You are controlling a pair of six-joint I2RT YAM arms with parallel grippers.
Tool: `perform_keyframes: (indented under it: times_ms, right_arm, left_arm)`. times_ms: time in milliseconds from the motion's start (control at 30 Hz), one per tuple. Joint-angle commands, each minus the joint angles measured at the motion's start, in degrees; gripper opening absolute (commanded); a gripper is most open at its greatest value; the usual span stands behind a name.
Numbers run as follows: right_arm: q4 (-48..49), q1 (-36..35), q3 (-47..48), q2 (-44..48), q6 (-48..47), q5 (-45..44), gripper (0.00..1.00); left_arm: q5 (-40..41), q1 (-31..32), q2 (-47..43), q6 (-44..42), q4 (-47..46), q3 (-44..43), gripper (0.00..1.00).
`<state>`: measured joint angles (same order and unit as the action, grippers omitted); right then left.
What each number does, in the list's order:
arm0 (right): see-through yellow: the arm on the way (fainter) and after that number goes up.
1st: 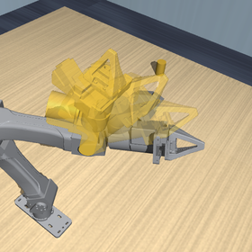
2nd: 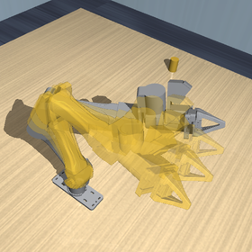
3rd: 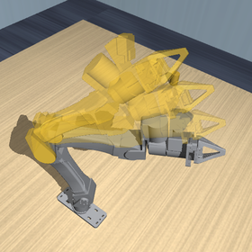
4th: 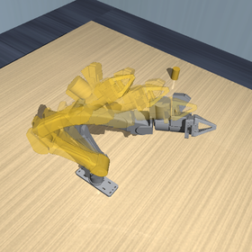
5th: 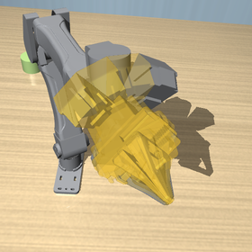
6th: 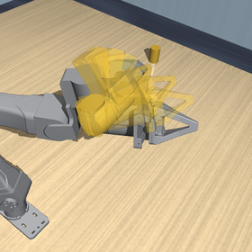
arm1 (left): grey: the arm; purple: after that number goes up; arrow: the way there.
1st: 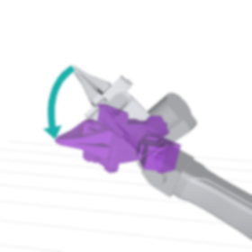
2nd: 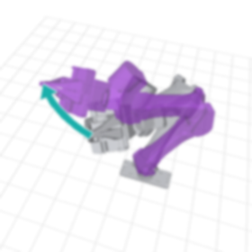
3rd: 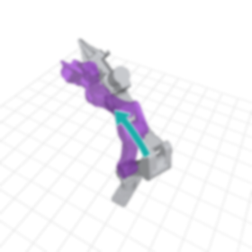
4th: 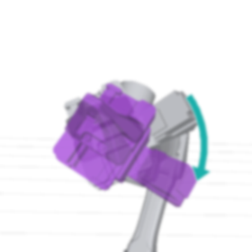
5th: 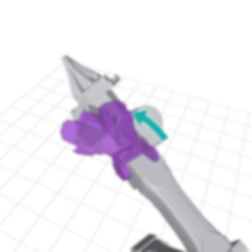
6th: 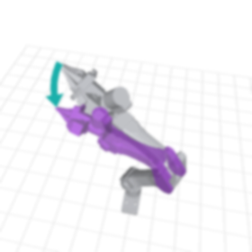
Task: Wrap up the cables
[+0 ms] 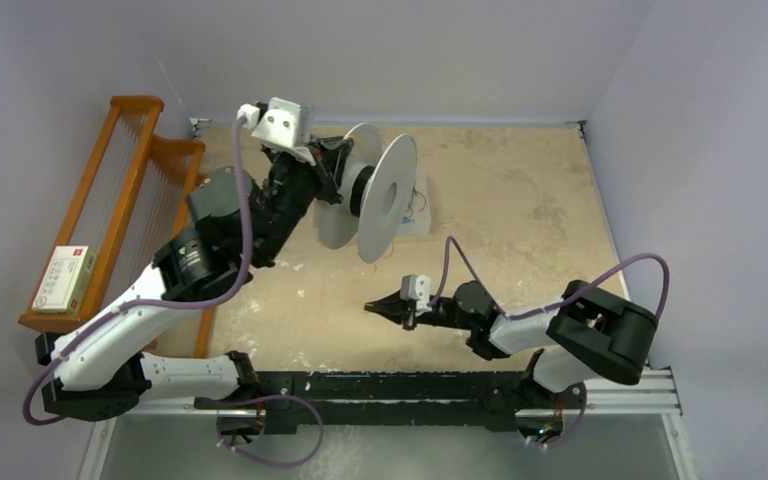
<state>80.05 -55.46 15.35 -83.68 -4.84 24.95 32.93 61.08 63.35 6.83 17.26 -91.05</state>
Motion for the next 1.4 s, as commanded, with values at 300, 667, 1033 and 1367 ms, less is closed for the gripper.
perform_keyframes:
  times_ms: [300, 667, 1033, 1367]
  right_arm:
    - [-11.30, -17.92, 0.16, 13.67, -1.07, -16.14, 0.00]
    - [-26.16, -30.28, 6.49, 21.89, -3.92, -25.87, 0.00]
    - [-38.97, -40.91, 16.05, 27.45, -9.11, -36.44, 0.00]
    - [-52.97, -51.85, 25.50, 31.52, -12.91, -52.23, 0.00]
  left_arm:
    - [20.01, -0.26, 6.79, -10.69, -24.75, 7.82, 0.00]
    - [29.09, -0.18, 15.98, -23.58, -35.15, 10.29, 0.00]
    - [30.28, -2.23, 21.81, -25.47, -31.58, 11.29, 0.00]
    - [22.26, -9.73, 20.76, -14.06, -22.64, 16.02, 0.00]
